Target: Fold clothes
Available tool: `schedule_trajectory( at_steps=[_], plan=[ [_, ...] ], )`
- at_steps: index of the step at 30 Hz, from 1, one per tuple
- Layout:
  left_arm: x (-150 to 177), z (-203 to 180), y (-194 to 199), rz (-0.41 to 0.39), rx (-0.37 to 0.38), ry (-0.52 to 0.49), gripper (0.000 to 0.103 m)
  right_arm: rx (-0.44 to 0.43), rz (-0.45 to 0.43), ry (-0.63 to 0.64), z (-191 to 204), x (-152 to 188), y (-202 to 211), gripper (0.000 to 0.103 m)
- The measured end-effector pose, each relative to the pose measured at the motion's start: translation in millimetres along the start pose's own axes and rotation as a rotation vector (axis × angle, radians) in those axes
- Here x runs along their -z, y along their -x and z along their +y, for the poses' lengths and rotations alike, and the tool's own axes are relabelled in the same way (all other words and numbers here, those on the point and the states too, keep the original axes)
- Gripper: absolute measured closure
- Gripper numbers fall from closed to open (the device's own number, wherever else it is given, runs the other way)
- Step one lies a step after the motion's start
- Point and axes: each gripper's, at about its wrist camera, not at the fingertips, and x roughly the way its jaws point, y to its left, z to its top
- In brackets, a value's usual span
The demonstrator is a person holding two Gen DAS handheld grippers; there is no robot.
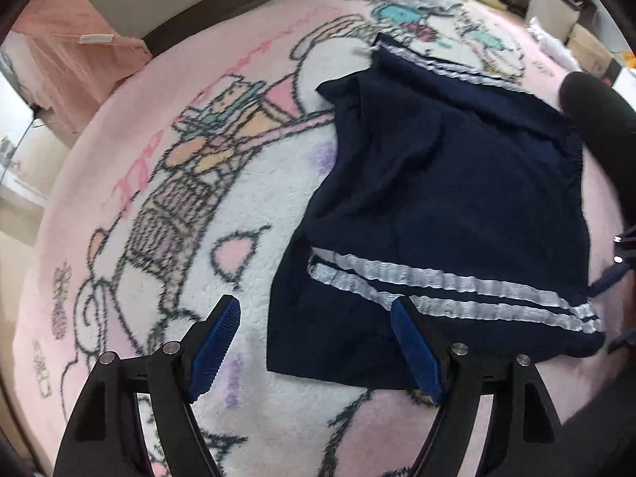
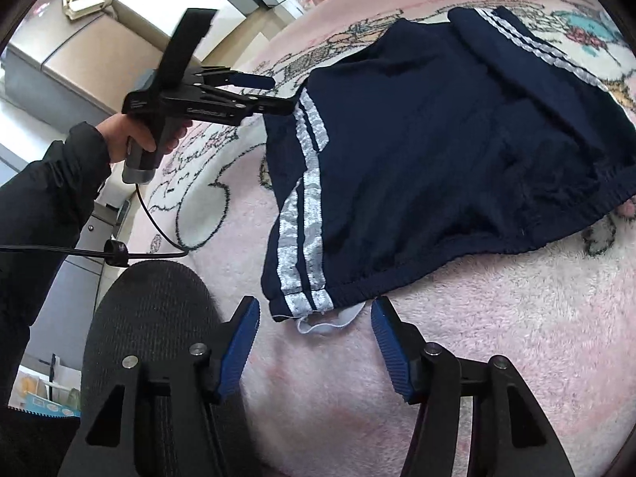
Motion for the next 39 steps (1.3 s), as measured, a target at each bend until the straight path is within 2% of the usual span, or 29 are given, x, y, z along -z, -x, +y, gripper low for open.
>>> schedule_trajectory(
  at_steps=[2, 3, 5, 6, 7, 13, 18, 21, 24, 25, 27, 33, 39],
  plan=[
    [-1, 1, -3, 0.006, 0.022, -0.001, 0.026, -0.002, -0.009, 0.003, 3, 0, -1, 0.046],
    [-2, 2, -4, 0.005, 0.026, 0.000, 0.030, -0.003, -0.014, 0.006, 5, -1, -1, 0.047],
    [-4, 0, -7, 0.008, 0.028, 0.003, 0.052, 0.001, -0.022, 0.017, 7, -3, -2, 0.051],
    [-6, 1, -12, 0.019, 0.018, 0.001, 0.072, 0.004, -0.023, 0.018, 9, -5, -3, 0.052],
    [-7, 1, -16, 0.036, 0.005, -0.001, 0.077, 0.005, -0.021, 0.019, 9, -6, -5, 0.053],
    [-8, 6, -21, 0.054, 0.032, 0.042, 0.077, 0.005, -0.006, 0.016, 11, -6, -12, 0.054],
    [-10, 5, -22, 0.065, 0.036, 0.060, 0.078, -0.004, -0.030, -0.002, 12, -9, -11, 0.054],
    [-13, 5, -23, 0.079, 0.038, 0.093, 0.083, 0.003, -0.053, 0.013, 16, -12, -8, 0.054],
    [-17, 8, -26, 0.096, 0.024, 0.152, 0.089, 0.042, -0.069, 0.044, 22, -14, -11, 0.055],
    [-18, 9, -26, 0.100, 0.018, 0.177, 0.091, 0.053, -0.063, 0.050, 23, -14, -13, 0.060],
    [-21, 8, -28, 0.107, 0.004, 0.198, 0.092, 0.057, -0.044, 0.048, 23, -13, -17, 0.064],
    [-28, -4, -31, 0.116, -0.042, 0.179, 0.095, 0.107, -0.005, 0.032, 24, -4, -19, 0.064],
    [-38, -14, -35, 0.151, -0.088, 0.181, 0.096, 0.112, 0.022, -0.001, 22, -6, -25, 0.064]
  ],
)
